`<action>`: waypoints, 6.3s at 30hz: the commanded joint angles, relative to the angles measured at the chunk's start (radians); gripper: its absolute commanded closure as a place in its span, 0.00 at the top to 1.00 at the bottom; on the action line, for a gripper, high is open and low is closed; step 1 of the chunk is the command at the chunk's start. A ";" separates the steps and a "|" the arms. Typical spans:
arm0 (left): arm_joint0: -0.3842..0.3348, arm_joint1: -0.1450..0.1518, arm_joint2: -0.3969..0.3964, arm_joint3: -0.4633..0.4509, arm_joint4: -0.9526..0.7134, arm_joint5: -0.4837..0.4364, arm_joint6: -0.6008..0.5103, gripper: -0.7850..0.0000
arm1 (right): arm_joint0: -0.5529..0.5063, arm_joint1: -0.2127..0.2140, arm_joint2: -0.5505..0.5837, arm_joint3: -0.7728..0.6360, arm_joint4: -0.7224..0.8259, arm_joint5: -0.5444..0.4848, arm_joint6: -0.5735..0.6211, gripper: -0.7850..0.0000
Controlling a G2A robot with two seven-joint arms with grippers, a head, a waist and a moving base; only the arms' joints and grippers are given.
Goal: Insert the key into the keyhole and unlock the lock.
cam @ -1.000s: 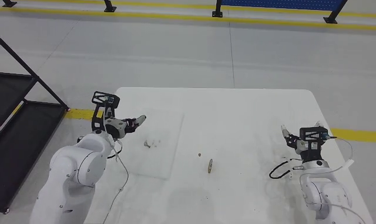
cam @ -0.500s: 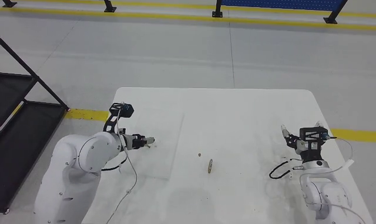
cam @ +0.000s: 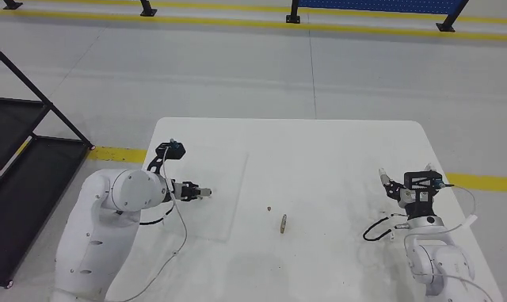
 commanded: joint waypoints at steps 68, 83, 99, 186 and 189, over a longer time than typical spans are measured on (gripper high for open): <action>-0.015 0.053 0.080 0.028 0.015 -0.016 0.045 0.00 | 0.000 0.000 0.000 0.000 0.000 0.000 0.000 1.00; 0.124 0.046 -0.135 -0.135 -0.364 0.040 0.242 0.00 | 0.000 0.000 0.000 0.000 0.000 0.000 0.000 1.00; 0.271 0.024 -0.384 0.142 -1.270 -0.070 0.254 0.00 | 0.000 0.000 0.000 0.000 0.000 0.000 0.000 1.00; 0.207 0.039 -0.388 0.263 -1.374 -0.112 0.179 0.00 | 0.539 0.001 -0.522 -0.352 0.349 0.253 1.536 1.00; 0.207 0.039 -0.388 0.263 -1.374 -0.112 0.179 0.00 | 0.551 0.000 -0.558 -0.341 0.347 0.284 1.536 1.00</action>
